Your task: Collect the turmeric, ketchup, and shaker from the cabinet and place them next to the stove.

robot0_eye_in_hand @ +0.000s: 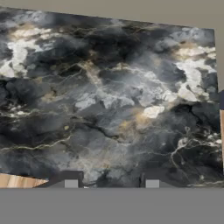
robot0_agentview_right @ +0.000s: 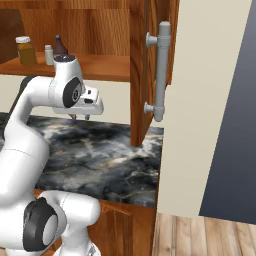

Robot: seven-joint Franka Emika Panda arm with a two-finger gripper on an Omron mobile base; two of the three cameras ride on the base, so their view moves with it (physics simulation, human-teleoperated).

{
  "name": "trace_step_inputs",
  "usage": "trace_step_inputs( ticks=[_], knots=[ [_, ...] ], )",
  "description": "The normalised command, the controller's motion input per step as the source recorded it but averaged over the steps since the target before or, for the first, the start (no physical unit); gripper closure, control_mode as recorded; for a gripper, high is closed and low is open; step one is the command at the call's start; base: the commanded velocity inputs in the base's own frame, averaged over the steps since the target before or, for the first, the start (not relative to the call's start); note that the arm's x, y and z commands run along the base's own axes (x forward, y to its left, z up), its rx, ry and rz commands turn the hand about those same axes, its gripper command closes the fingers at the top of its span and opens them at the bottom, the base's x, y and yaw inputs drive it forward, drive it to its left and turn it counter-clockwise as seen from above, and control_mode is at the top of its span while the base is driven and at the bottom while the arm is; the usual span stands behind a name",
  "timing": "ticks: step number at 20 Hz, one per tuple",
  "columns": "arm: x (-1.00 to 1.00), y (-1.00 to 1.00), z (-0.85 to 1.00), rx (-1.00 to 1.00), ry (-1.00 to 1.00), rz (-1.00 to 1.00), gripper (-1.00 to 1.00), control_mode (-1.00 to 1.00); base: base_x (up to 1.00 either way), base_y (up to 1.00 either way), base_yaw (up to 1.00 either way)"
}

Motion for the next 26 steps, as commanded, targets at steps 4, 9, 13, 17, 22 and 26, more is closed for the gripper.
trace_step_inputs(
  ticks=[4, 9, 13, 17, 22, 26],
  knots=[
    [-0.14, 0.24, 0.0, -0.07, -0.05, 0.0, -1.0, -1.0, 0.0, 0.0, 0.0],
    [-0.54, 0.36, 0.0, -0.25, -0.23, 0.0, -1.0, -1.0, 0.0, 0.0, 0.0],
    [-0.69, 0.2, 0.27, -0.14, -0.34, 0.0, -1.0, -1.0, 0.0, 0.0, 0.0],
    [-0.42, 0.09, 0.42, -0.02, -0.29, 0.05, -1.0, -1.0, 0.0, 0.0, 0.0],
    [-0.04, -0.03, 0.01, 0.06, -0.04, 0.0, -1.0, -1.0, 0.0, 0.0, 0.0],
    [-0.07, -0.15, 0.12, 0.05, -0.07, 0.0, -1.0, -1.0, 0.0, 0.0, 0.0]
  ],
)
